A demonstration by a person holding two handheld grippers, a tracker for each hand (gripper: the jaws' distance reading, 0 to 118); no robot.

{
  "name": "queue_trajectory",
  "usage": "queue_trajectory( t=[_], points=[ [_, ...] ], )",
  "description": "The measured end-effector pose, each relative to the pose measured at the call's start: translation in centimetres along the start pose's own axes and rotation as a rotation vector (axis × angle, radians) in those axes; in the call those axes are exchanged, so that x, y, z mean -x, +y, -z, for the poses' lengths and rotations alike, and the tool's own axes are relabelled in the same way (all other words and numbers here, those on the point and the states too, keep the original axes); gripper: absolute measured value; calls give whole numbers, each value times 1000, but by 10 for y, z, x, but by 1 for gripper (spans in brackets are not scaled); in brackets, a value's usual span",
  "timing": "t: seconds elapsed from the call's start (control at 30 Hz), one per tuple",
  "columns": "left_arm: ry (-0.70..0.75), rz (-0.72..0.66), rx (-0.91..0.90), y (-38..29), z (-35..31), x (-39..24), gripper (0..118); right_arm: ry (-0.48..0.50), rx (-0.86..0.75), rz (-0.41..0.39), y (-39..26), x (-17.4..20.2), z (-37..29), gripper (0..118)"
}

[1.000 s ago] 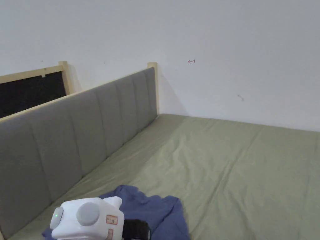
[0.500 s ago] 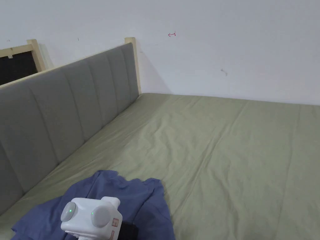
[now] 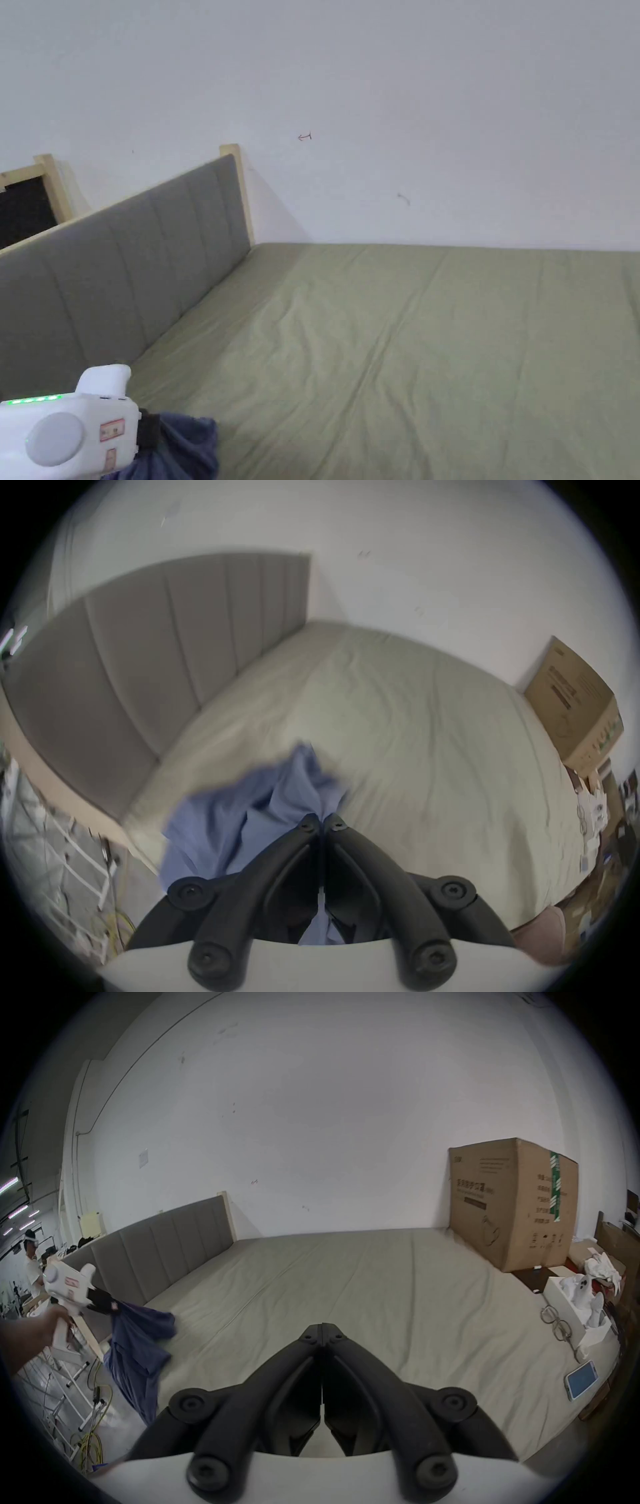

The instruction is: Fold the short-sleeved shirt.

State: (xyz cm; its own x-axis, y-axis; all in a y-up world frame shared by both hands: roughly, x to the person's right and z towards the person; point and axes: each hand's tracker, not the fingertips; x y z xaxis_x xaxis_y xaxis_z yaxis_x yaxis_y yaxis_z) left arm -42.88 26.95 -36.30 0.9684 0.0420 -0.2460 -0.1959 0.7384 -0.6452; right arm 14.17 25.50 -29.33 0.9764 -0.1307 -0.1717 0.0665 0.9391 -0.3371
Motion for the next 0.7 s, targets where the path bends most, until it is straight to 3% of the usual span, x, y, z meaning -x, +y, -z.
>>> queue_trajectory(
  t=[0.17,0.33,0.53,0.63,0.7],
  points=[
    [-237,-12,-280,68,-97,-60,1,-35,-31,51,8,-21,-16,0],
    [-514,127,-388,111,-158,-167,1,-66,-70,94,18,-37,-31,0],
    [-790,194,-362,116,-161,-283,1,-111,-109,86,24,-55,-54,0],
    [-835,249,-338,106,-138,-329,1,-145,-115,81,23,-67,-62,0],
    [-778,292,-268,92,-108,-356,1,-171,-111,84,20,-74,-64,0]
  ],
)
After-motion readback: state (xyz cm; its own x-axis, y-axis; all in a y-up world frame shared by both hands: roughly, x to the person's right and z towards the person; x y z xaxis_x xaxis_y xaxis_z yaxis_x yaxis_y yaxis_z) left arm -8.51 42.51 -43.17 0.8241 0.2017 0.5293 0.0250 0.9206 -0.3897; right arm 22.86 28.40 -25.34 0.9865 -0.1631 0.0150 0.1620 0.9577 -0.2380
